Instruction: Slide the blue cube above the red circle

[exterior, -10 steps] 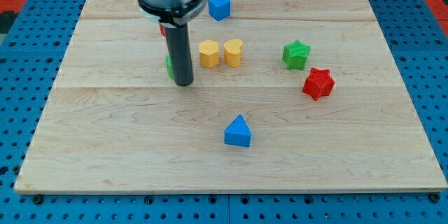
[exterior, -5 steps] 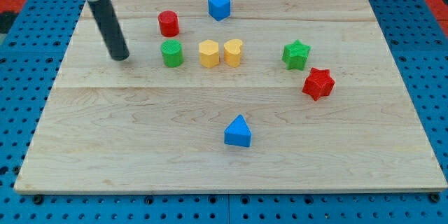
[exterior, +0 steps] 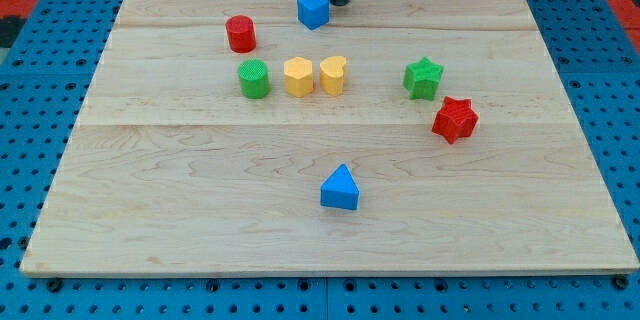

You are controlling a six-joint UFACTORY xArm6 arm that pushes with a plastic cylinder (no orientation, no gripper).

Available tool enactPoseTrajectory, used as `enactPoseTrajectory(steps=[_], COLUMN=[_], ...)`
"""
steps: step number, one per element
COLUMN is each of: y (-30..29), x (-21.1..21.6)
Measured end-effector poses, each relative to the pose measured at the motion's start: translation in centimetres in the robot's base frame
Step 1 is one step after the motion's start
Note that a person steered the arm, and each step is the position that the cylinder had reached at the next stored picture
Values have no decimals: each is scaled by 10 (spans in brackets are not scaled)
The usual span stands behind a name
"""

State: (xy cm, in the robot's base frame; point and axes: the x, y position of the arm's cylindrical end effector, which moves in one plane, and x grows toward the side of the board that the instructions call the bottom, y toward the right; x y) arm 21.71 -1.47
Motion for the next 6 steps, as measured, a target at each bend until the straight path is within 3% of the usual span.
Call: enactPoseTrajectory(steps=[1,2,3,4,6], y=[-45,26,67,44,-40], x=[-7,-16,2,31,41])
